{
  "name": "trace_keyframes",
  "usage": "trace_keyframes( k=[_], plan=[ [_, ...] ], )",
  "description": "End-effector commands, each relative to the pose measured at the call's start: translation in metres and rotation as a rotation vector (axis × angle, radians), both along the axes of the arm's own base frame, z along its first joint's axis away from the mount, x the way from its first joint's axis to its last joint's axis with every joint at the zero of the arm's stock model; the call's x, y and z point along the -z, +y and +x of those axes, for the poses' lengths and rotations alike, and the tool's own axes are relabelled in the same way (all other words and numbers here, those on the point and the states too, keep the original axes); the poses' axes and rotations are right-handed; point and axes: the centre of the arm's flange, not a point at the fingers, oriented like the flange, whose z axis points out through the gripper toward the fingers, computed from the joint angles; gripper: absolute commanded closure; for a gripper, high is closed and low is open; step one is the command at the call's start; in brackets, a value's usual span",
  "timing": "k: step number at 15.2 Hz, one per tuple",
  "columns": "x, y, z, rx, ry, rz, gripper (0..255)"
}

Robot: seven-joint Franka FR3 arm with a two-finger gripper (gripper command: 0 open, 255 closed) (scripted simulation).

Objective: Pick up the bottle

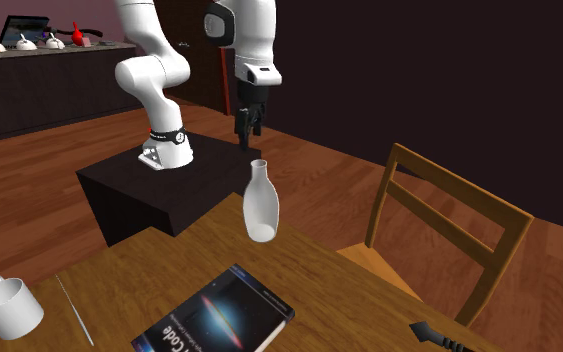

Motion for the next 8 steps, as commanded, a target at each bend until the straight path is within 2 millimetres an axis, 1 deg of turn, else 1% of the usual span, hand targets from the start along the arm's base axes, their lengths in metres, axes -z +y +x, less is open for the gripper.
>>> trace_keyframes(
  k=[1,3,8],
  plan=[
    [0.020,-0.009,0.014,-0.006,-0.002,-0.003,0],
    [0.038,-0.016,0.027,-0.011,-0.003,-0.006,0],
    [0.065,-0.016,0.027,-0.011,-0.003,-0.006,0]
  ],
)
